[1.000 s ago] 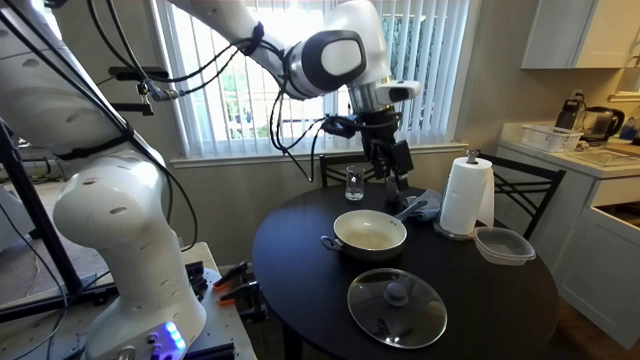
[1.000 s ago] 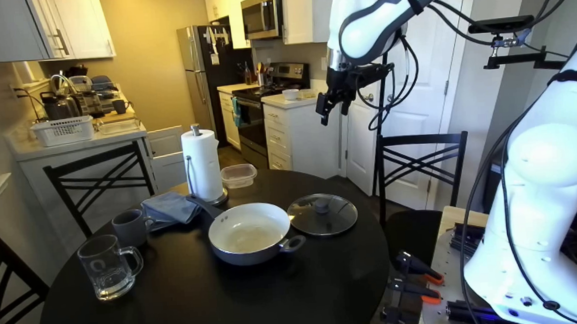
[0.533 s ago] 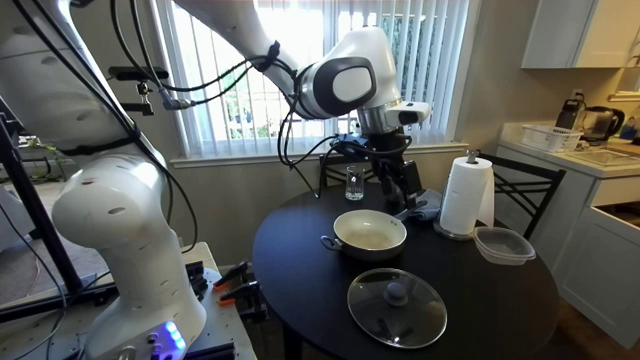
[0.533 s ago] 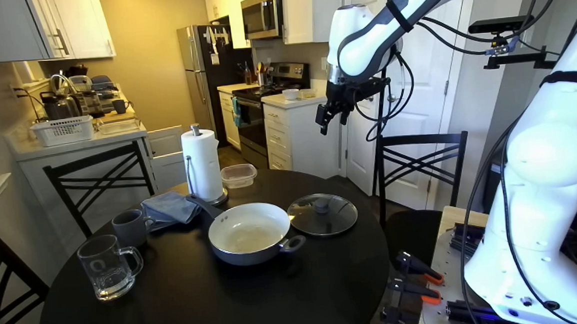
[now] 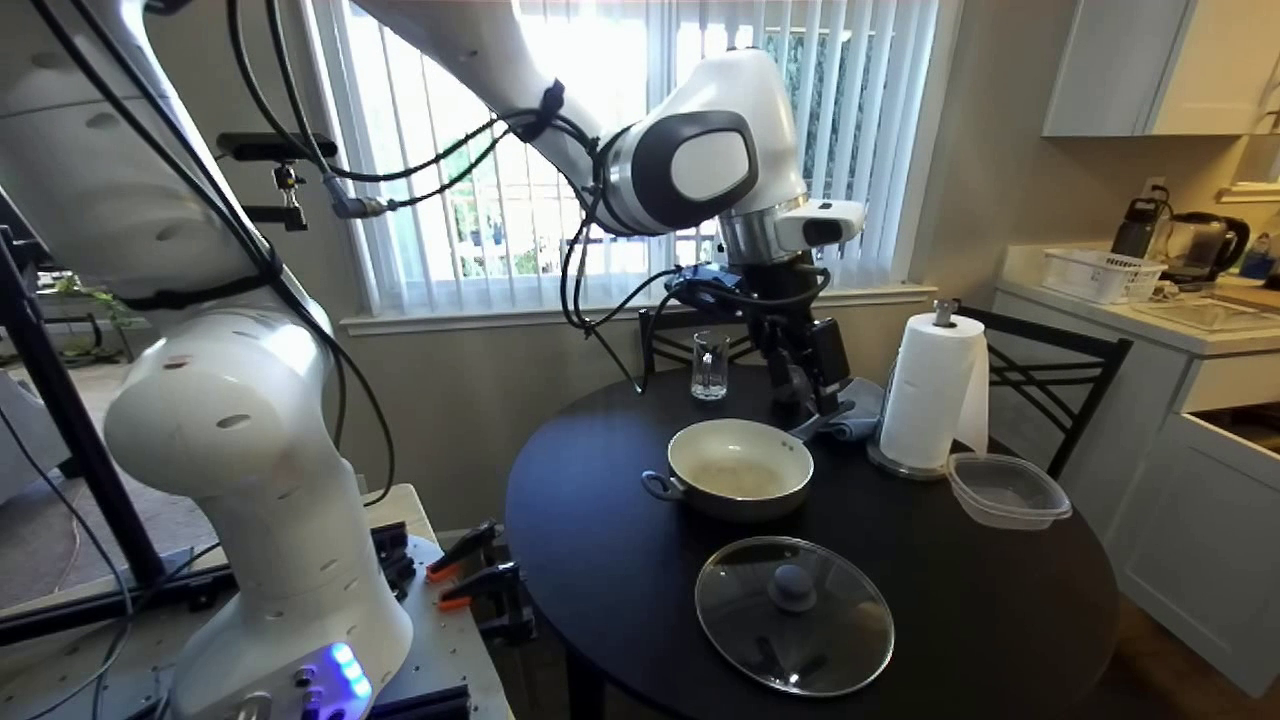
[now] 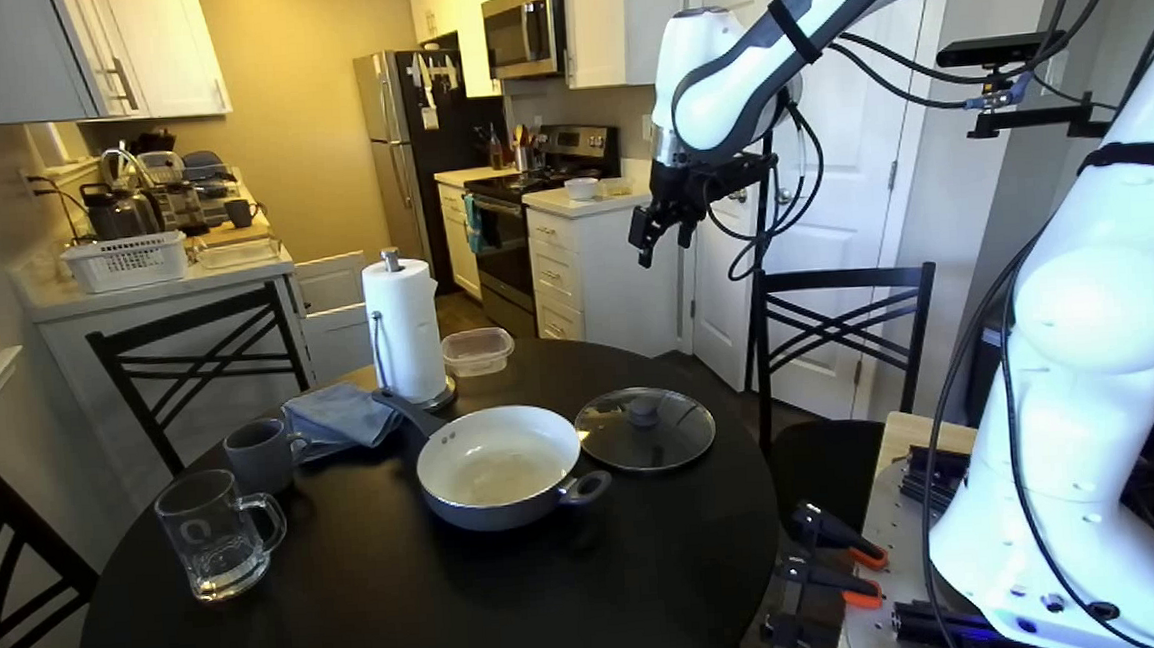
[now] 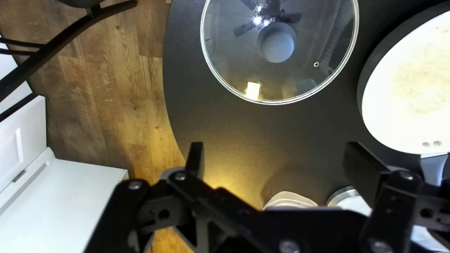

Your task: Put the lid on the pot

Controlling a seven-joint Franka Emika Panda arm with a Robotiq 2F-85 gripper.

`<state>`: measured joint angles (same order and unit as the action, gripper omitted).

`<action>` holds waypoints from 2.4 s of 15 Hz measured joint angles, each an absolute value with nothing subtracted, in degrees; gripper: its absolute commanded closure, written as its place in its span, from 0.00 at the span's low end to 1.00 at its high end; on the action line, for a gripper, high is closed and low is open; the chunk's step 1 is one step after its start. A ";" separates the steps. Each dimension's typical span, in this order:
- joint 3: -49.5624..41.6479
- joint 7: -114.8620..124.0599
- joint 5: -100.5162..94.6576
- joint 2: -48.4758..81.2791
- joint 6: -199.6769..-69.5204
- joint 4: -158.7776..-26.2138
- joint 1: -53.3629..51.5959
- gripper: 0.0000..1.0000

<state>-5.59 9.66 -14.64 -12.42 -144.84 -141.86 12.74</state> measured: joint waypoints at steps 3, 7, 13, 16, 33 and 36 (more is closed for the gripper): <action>-7.83 7.30 -11.20 -4.80 -145.79 -137.07 12.54 0.00; -9.64 -4.96 4.61 10.08 -146.74 -128.67 13.53 0.00; -6.45 -16.41 13.10 28.06 -143.67 -115.58 17.26 0.00; -7.43 -15.15 7.16 33.38 -143.61 -112.22 16.65 0.00; -8.59 -9.81 -2.21 36.67 -147.53 -114.82 10.29 0.00; -8.86 -7.62 -3.26 36.39 -150.87 -118.23 8.30 0.00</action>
<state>-8.86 -7.62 -3.26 36.39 -150.87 -118.23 8.30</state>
